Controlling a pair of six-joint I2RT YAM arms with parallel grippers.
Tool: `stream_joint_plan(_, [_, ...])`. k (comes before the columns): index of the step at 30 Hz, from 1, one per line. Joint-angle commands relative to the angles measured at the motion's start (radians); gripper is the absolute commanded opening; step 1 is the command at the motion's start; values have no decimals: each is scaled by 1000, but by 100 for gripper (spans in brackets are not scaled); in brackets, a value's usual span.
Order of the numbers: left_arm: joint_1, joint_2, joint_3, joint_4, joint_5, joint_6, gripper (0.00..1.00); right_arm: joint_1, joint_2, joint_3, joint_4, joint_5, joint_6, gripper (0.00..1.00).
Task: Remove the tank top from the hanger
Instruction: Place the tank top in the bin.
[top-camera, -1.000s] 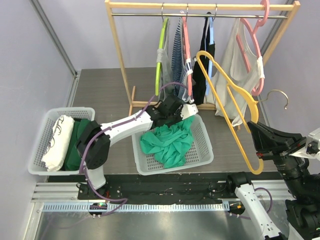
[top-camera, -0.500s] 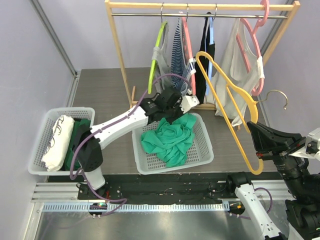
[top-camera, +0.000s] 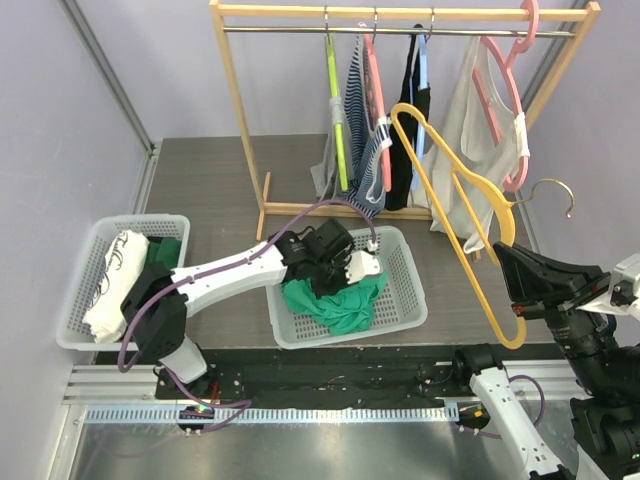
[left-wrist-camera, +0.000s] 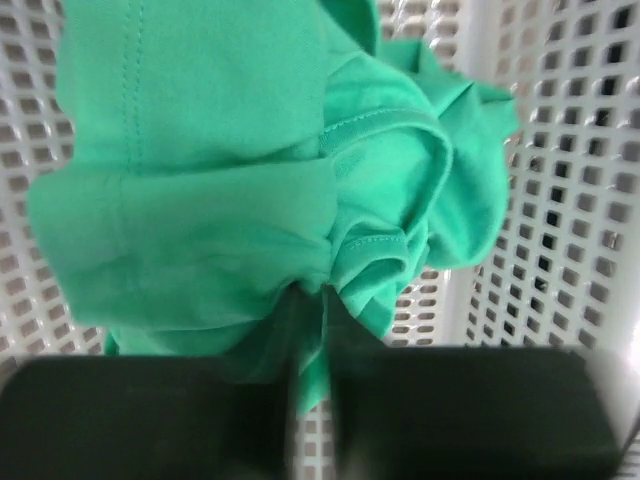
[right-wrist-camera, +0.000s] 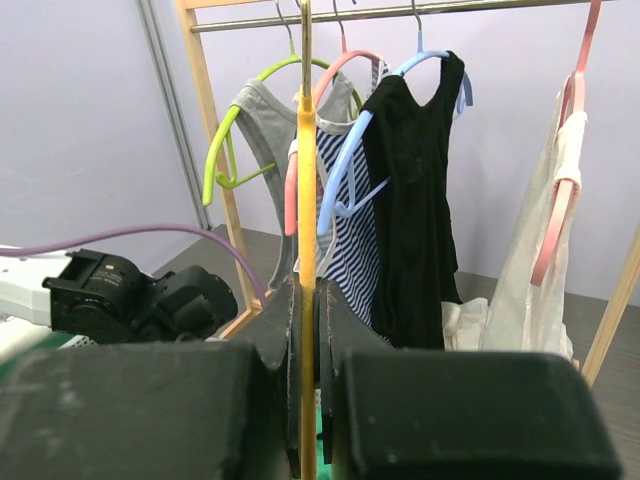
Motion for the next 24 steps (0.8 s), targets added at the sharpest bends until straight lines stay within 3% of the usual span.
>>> stream_joint_plan(1, [5,14,-27,50,-54,58,40,5,27,34,52,-3,0,1])
stream_joint_plan(2, [5,21,-30,50,-58,64,59,7,28,37,52,-3,0,1])
stream_joint_plan(4, [5,49,-18,26,-77,60,68,5,31,48,44,-4,-3,1])
stream_joint_plan(5, [5,55,3,17,-86,53,78,7,34,52,41,-4,-4,1])
stream_joint_plan(8, [5,69,60,-66,-113,20,87,5,43,66,30,-7,-10,1])
stream_joint_plan(12, [5,-27,98,-95,-80,27,91,5,62,75,32,-36,-7,1])
stream_joint_plan(15, [5,-175,71,-66,-3,44,100,5,74,74,38,-56,-3,1])
stream_joint_plan(21, [5,-374,137,-114,58,56,100,7,100,54,52,-150,-21,1])
stream_joint_plan(24, [5,-451,207,-160,94,73,100,5,131,49,35,-281,-50,1])
